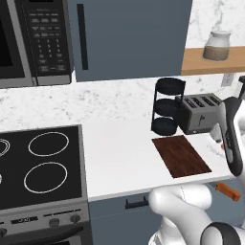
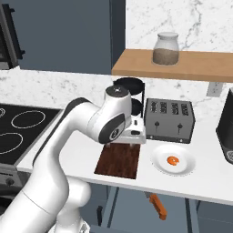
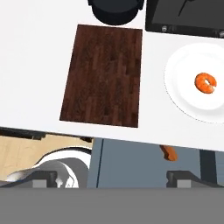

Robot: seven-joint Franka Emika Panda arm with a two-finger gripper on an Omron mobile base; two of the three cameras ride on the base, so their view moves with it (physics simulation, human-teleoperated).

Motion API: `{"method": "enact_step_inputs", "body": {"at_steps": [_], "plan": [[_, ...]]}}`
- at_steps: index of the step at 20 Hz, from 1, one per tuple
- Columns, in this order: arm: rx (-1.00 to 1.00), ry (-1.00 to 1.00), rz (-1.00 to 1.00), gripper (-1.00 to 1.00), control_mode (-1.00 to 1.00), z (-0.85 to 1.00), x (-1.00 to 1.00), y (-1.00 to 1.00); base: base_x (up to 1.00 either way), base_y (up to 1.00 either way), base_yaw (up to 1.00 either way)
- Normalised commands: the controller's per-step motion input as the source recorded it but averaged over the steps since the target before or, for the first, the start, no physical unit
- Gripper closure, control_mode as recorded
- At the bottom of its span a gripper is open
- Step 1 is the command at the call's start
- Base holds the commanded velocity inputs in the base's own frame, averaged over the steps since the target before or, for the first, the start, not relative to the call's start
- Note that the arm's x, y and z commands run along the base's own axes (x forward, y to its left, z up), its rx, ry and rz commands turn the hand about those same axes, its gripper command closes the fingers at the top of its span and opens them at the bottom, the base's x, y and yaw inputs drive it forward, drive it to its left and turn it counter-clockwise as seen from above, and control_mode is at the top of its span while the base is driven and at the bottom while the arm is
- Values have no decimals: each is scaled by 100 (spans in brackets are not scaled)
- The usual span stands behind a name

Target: Pick up the knife from the drawer and place it on the cutting board. Then place the meat from the plate to the cutting board.

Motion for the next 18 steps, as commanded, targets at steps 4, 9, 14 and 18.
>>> {"method": "enact_step_inputs", "body": {"at_steps": [4,9,14,18], "plan": [[0,0,-5,-100,-100,-42,-26,0,0,0,0],[-1,0,-10,-100,-100,-43,-17,-3,0,0,0],[0,4,-3,-100,-100,-59,-30,-15,0,0,0],[0,2,-2,-100,-100,-46,-37,-18,0,0,0]]}}
